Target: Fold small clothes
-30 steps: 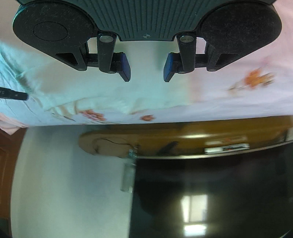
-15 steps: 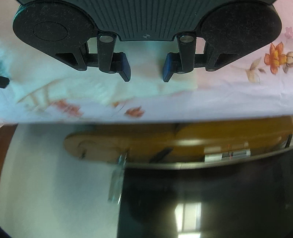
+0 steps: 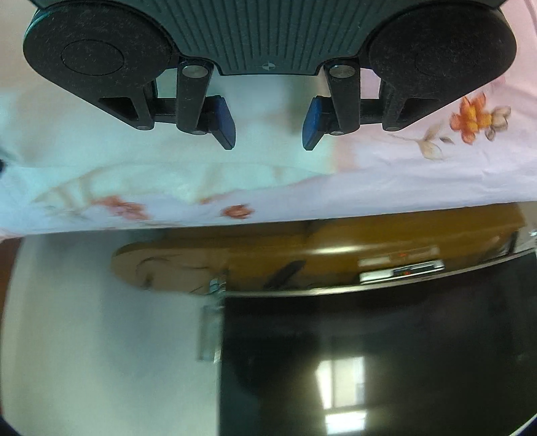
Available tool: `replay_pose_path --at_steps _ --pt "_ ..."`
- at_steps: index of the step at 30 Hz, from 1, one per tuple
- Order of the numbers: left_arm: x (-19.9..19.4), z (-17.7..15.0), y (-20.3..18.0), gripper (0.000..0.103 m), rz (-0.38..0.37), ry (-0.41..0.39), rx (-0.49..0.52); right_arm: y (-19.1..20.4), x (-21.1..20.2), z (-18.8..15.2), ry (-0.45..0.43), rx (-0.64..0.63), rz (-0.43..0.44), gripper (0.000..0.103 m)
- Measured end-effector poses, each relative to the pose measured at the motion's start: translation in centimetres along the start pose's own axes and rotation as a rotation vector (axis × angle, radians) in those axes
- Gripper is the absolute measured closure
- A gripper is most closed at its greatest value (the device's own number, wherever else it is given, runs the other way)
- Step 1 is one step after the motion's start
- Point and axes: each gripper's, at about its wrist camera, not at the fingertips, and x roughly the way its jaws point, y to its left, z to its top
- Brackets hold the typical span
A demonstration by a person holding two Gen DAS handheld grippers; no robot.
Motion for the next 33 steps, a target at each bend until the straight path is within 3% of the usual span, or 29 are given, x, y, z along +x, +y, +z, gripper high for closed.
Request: replay_pose_path --at_steps 2,4,5,9,11,12,13,17,21,24,27,29,31,33 --pt "-1.3 -1.3 -0.5 0.058 -0.001 -0.002 0.024 0.3 -1.8 -0.3 -0.034 -0.021 0.025 0.085" --pt "-0.7 -3.0 -0.7 0.053 0.004 0.055 0.029 0.3 -2.1 -1.3 0.003 -0.028 0.043 0.085" --pt "-0.8 -3.5 -0.7 0.051 0.015 0.027 0.022 0.2 -1.3 -1.8 0.052 -0.047 0.023 0.085" --pt "-0.9 -2.5 0.0 0.043 0.032 0.069 -0.02 0.2 -0.5 -1.9 0.062 -0.038 0.004 0.084" --pt "-2.2 -2.4 0.0 0.025 0.063 0.07 -0.014 0.1 -1.0 -1.3 0.078 -0.01 -0.01 0.084" --pt "-3.7 -2.7 0.2 0.011 0.069 0.046 -0.018 -0.1 -1.9 -1.1 0.069 0.013 -0.024 0.081" --pt "-5.0 -3.2 0.5 0.008 0.064 0.027 -0.024 -0.6 -2.8 -1.2 0.055 0.042 -0.025 0.08" --pt "-11.0 -6.9 2.1 0.008 0.037 0.059 -0.045 -2.7 -8.6 -3.1 0.07 0.196 0.034 0.078" --pt "-18.0 -12.2 4.0 0.009 0.004 0.134 -0.114 -3.9 -15.6 -7.5 0.144 0.294 0.076 0.073" --pt "-22.7 -15.6 4.4 0.025 -0.02 0.175 -0.153 -3.9 -20.7 -11.4 0.197 0.365 0.08 0.069" --pt "-26.5 -19.3 4.9 0.038 -0.135 0.225 -0.292 -3.2 -25.3 -15.0 0.235 0.454 0.101 0.063" --pt "-28.5 -21.5 5.2 0.042 -0.214 0.236 -0.387 -2.7 -27.8 -17.0 0.252 0.52 0.12 0.06" --pt "-30.1 -23.5 5.0 0.056 -0.286 0.258 -0.469 -2.2 -29.7 -18.9 0.265 0.611 0.166 0.058" --pt "-31.2 -25.5 5.0 0.056 -0.354 0.27 -0.547 -1.4 -31.3 -20.5 0.268 0.672 0.213 0.058"
